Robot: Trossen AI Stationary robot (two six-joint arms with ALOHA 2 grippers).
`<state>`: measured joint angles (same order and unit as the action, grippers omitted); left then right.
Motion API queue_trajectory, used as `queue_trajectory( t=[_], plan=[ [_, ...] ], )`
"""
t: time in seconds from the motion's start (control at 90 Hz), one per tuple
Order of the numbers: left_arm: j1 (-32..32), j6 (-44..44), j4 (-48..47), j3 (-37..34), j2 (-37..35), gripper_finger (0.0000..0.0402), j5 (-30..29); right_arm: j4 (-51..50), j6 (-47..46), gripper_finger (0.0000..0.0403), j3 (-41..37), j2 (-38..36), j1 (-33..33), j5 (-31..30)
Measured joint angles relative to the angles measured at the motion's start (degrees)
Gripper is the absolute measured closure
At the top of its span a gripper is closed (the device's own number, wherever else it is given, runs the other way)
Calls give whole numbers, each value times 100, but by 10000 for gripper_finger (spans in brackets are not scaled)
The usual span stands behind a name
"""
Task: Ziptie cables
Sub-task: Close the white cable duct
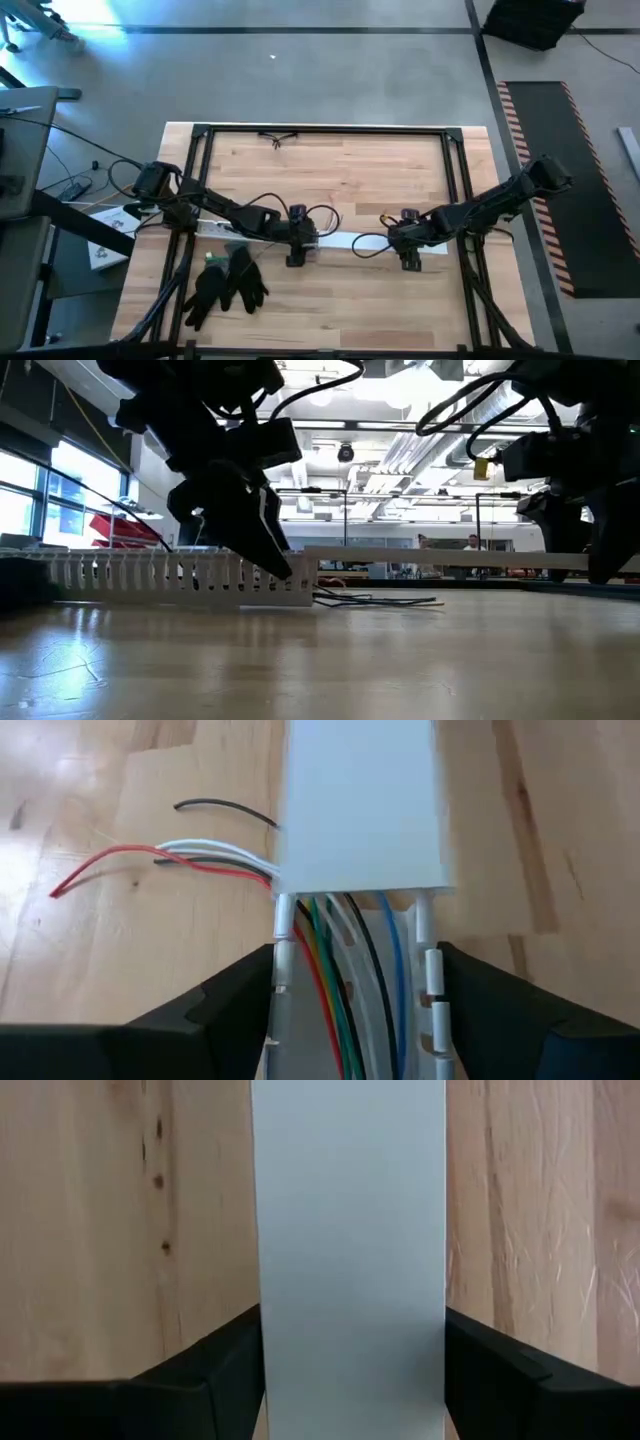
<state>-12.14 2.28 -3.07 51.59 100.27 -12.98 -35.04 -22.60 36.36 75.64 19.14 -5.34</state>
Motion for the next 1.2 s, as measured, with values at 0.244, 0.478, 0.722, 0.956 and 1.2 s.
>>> queue_trajectory(
  t=[0.244, 0.478, 0.722, 0.956, 1.2],
  plan=[
    [0, -59, 6, 0, 0, 160, 40, -18, 25, 171, 0, 0, 0, 256],
    [-7, -199, 6, 0, 0, 160, -99, -132, -4, 171, 0, 0, 0, 372],
    [-9, -198, 17, 0, -2, 161, -123, -123, 11, 171, 0, 0, 2, 387],
    [-25, -247, 105, 0, -12, 161, -200, -130, -151, 171, 0, 0, 4, 391],
    [-81, -181, 44, 4, -35, 190, -387, -213, -489, 171, -2, -126, 369, 105]
  ],
)
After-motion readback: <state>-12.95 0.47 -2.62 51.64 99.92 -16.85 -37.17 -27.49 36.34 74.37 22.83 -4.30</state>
